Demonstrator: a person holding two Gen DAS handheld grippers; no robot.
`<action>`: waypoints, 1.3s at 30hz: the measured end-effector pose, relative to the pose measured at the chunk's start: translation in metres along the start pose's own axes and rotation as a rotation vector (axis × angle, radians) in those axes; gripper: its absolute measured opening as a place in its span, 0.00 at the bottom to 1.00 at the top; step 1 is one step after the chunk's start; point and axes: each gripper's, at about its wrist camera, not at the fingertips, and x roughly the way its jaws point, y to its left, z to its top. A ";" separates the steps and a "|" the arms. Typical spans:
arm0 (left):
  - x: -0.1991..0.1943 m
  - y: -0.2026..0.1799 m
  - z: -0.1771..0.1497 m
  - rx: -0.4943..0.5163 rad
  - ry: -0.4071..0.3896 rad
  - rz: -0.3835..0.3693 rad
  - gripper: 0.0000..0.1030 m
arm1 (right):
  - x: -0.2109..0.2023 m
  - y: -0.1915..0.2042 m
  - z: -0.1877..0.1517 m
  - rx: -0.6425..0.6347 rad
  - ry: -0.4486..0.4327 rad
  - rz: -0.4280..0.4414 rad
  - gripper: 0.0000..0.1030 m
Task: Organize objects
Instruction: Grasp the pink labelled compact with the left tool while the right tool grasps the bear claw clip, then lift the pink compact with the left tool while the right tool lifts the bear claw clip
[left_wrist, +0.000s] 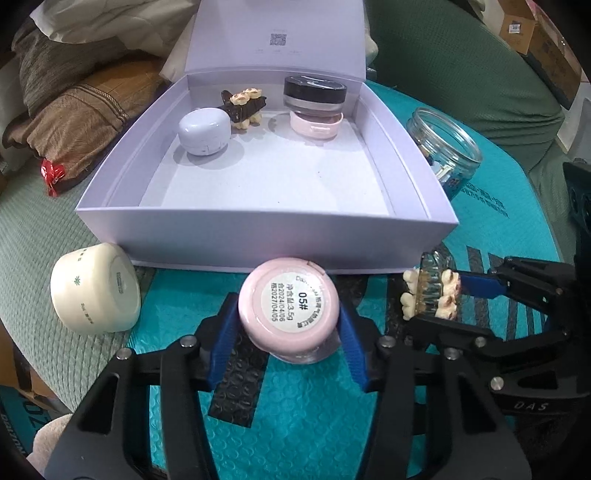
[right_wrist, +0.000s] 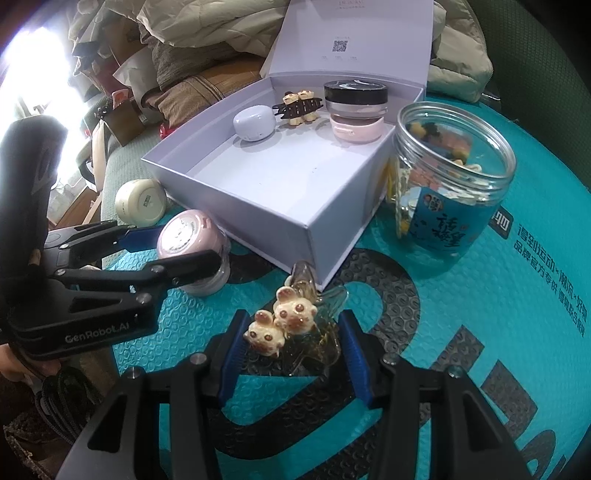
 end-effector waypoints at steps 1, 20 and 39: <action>-0.001 0.000 -0.001 0.000 0.000 -0.002 0.48 | 0.000 0.001 0.000 -0.002 0.000 -0.003 0.49; -0.025 0.014 -0.034 -0.061 0.066 -0.026 0.48 | 0.004 0.026 -0.006 -0.060 0.032 0.022 0.49; -0.032 0.016 -0.048 -0.057 0.078 -0.032 0.50 | 0.004 0.027 -0.011 -0.057 0.003 -0.016 0.58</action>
